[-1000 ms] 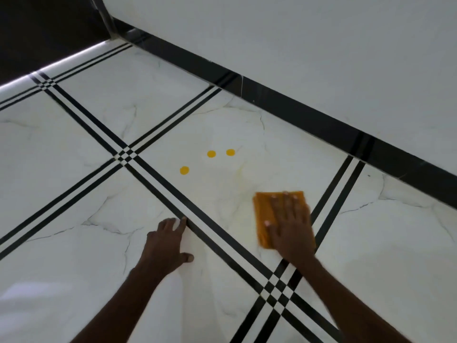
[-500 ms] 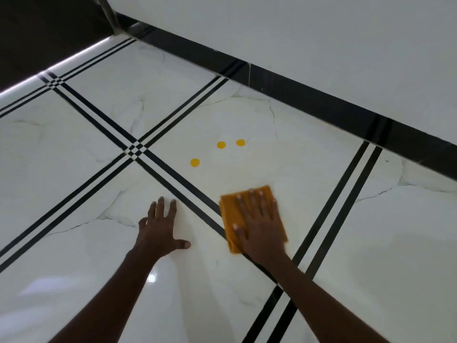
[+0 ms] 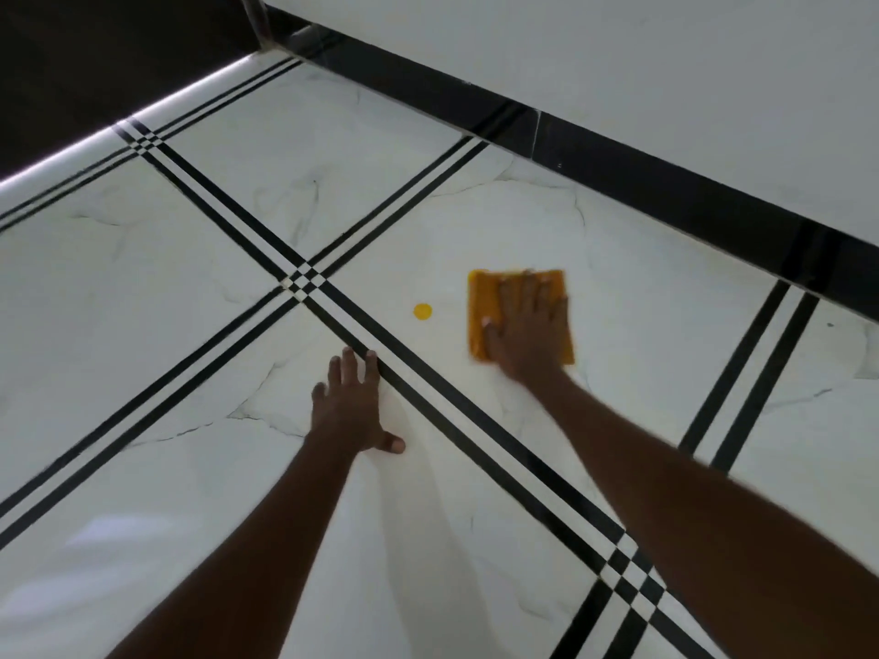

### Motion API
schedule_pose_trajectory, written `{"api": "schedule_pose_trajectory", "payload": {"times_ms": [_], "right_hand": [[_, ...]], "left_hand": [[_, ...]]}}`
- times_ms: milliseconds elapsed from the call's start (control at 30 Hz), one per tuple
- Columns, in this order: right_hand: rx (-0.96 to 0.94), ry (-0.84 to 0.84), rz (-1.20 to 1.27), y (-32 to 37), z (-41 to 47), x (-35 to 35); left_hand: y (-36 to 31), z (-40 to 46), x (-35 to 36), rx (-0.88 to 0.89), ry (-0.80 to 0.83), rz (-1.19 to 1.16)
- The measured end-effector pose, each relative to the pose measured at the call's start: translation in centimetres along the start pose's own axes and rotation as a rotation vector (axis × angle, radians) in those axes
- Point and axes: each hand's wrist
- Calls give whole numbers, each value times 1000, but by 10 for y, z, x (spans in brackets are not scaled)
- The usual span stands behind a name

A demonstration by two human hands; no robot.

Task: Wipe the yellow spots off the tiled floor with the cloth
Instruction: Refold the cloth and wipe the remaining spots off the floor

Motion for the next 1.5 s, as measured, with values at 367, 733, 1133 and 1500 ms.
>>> {"api": "schedule_pose_trajectory", "payload": {"times_ms": [367, 733, 1133, 1500], "right_hand": [[190, 11, 23, -97, -2, -37], [-370, 27, -92, -34, -64, -5], [-263, -71, -11, 92, 46, 18], [-215, 19, -82, -28, 23, -18]], "left_hand": [[-2, 2, -4, -2, -26, 6], [1, -7, 0, -4, -19, -91], [4, -2, 7, 6, -3, -113], [4, -5, 5, 6, -48, -121]]}}
Point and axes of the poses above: each hand's wrist, its own z-axis towards the middle knuckle, its own x-axis out of the palm, y = z × x, and after that the axes turned 1 degree about z, right-handed
